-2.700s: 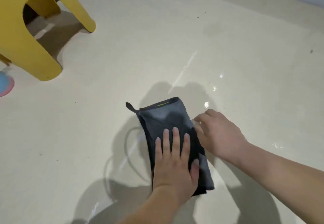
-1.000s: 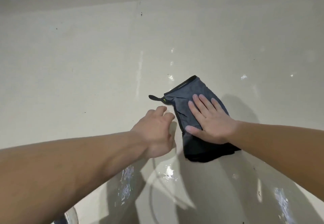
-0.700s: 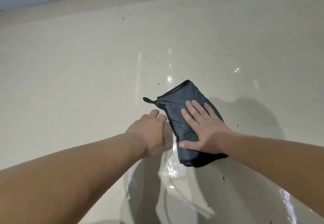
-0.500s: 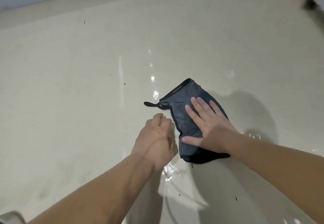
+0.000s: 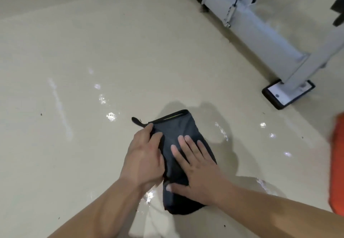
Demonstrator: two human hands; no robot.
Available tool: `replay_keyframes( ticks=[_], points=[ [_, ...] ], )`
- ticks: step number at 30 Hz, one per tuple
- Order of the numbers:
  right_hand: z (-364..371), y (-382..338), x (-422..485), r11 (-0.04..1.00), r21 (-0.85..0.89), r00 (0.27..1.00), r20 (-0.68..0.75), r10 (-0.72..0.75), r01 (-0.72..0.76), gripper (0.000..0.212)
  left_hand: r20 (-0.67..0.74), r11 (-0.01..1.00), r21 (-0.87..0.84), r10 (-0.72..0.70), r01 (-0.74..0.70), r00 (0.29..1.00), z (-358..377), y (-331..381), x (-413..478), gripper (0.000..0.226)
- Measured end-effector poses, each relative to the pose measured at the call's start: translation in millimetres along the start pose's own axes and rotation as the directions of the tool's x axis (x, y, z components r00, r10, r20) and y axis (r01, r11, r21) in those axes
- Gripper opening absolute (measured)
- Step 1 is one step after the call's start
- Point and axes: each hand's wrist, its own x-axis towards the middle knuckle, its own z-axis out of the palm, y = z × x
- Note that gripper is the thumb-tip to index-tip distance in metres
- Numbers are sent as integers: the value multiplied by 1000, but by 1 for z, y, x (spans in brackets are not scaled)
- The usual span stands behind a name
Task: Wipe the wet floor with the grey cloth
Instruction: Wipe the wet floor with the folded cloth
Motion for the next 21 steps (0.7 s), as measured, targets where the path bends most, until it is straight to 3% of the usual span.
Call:
replay_keyframes(
  ticks=[4,8,10,13,15,18,21],
  points=[
    [-12,29,-9,997,20,992,95,77,-79,105,35,995,20,95,-95,995,17,24,14,48],
    [-28,82,-10,927,42,925,85,369,-374,113,74,972,18,232,-234,970,32,64,32,46],
    [-38,119,-15,834,100,840,65,539,-543,117,98,957,16,288,-291,953,40,80,42,47],
    [-51,163,-28,635,149,652,136,746,-758,119,124,955,-11,296,-296,947,45,99,53,49],
    [-47,167,-35,556,154,575,134,807,-817,114,158,958,-37,286,-284,945,46,109,57,50],
    [-29,143,-37,500,209,514,12,858,-840,109,167,961,-43,277,-273,946,49,109,58,46],
    [-15,113,-39,541,219,540,-69,839,-812,107,203,965,-2,257,-262,945,52,91,54,43]
  ],
)
